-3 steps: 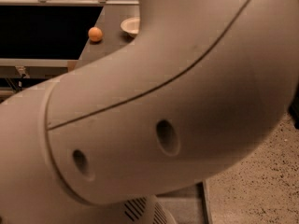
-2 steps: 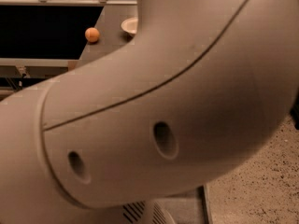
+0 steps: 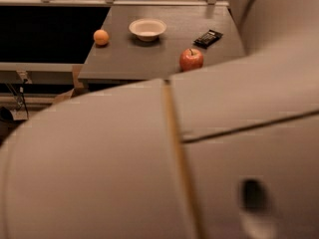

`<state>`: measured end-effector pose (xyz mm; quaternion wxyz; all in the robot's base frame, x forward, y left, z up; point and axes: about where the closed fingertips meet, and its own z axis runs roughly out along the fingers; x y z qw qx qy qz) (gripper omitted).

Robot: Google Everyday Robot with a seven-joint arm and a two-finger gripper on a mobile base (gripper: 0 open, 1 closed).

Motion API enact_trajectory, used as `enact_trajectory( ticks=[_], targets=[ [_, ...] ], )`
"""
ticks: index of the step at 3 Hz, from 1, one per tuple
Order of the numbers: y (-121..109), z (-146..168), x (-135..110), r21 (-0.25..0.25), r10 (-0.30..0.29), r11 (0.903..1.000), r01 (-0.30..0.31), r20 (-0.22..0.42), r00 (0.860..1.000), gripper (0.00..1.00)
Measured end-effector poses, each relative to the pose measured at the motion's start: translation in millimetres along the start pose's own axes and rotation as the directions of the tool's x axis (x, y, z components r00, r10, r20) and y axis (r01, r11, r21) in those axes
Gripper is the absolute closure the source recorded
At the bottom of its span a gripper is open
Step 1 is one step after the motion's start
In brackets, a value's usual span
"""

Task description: Pick orange from bottom drawer and place on counter

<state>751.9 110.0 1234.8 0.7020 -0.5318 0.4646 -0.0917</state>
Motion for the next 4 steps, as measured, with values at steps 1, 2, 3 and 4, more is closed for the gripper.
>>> enact_trajectory(
  ticks=[1, 2, 3, 4],
  targets=[
    [-23.5, -38.8, 52.5, 0.169, 0.163, 0.9721, -0.163, 0.016, 0.987, 0.00],
    [-16.1, -76.5, 131.9, 0.290, 0.344, 0.9008, -0.323, -0.022, 0.939, 0.00],
    [7.3, -160.6, 272.4, 0.447, 0.545, 0.7838, -0.431, -0.162, 0.823, 0.00],
    [38.7, -252.8, 380.7, 0.606, 0.726, 0.6346, -0.479, -0.254, 0.639, 0.00]
  ],
)
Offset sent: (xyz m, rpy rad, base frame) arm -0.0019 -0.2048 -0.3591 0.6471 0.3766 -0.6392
